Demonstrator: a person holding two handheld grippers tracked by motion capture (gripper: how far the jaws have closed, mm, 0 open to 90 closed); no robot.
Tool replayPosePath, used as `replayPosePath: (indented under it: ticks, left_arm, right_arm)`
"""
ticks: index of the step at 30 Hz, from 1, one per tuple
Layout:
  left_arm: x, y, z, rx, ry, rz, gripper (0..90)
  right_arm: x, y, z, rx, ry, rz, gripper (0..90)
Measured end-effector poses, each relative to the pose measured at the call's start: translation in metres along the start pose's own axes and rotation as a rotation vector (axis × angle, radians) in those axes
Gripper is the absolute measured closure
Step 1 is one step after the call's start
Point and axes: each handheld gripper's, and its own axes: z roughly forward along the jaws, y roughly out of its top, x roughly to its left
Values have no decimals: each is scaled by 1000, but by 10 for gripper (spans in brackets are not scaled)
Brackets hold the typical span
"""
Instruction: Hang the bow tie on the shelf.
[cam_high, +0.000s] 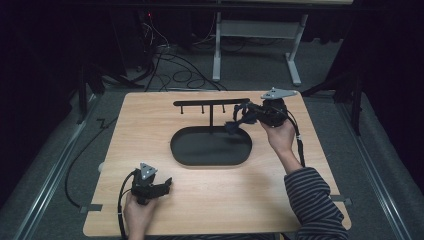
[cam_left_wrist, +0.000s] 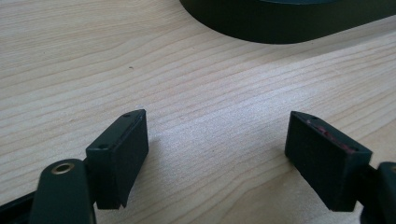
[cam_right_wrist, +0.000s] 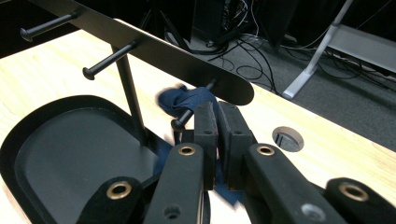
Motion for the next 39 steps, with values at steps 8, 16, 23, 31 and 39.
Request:
replayPosePath:
  ticks: [8, 16, 23, 31, 39]
  left_arm:
    - [0, 0, 0, 0, 0, 0, 218]
    - [0, 0, 0, 0, 0, 0, 219]
    - [0, 0, 0, 0, 1, 1, 219]
    - [0, 0, 0, 0, 2, 0, 221]
    - [0, 0, 0, 0, 3, 0, 221]
  right_arm:
    - [-3, 0, -3, -4, 1, 16, 854]
    - [-5, 0, -10, -13, 16, 34, 812]
    - [-7, -4, -17, -10, 35, 65, 787]
    - [-12, -9, -28, -13, 48, 88, 762]
    - [-19, -18, -41, -20, 67, 123, 739]
